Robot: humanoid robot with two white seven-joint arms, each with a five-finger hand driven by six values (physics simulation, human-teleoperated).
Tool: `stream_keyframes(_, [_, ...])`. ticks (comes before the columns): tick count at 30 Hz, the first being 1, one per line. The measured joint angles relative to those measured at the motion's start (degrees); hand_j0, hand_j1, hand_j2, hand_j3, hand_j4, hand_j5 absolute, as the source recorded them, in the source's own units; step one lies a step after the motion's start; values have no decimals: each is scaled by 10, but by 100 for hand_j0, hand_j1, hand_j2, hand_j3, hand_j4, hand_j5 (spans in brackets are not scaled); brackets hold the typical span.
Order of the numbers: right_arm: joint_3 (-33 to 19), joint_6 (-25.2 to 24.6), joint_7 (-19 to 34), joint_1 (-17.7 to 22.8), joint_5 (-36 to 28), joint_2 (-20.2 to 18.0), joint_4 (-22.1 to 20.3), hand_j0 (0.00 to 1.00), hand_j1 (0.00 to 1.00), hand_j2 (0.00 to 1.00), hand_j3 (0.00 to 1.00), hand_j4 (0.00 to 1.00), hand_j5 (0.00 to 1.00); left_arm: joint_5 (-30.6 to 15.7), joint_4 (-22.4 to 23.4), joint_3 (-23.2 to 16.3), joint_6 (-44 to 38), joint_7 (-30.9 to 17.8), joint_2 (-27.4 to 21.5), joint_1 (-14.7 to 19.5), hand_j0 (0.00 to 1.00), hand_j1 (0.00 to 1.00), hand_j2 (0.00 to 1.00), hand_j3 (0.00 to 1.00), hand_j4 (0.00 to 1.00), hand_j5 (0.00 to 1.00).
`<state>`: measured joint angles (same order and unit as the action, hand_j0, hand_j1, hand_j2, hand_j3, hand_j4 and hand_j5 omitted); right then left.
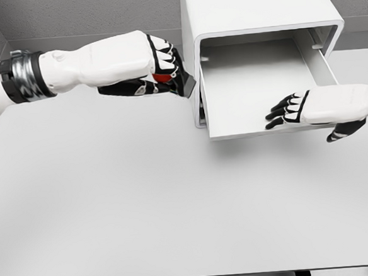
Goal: Slide open multi-storey tabletop storage cabinets and put open load switch and slide close multi-storey tabletop storage cabinets
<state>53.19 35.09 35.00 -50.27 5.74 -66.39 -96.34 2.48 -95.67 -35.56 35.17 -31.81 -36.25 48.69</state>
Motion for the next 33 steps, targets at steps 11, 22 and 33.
stream_keyframes(11, [-1,0,-1,-10,-1,-10,-2,100,100,100,100,100,100,3,-5,-11,0,1,32,7,46,46,46,46,46,46])
stream_keyframes(22, [-24,1,-9,-11,-73,-80,-2,100,100,100,100,100,100,63,14,-55,0,-6,120,47,46,46,46,46,46,46])
stream_keyframes(33, [-61,1,-3,-19,-77,-116,10,100,100,100,100,100,100,110,96,-78,0,-32,194,70,46,46,46,46,46,46])
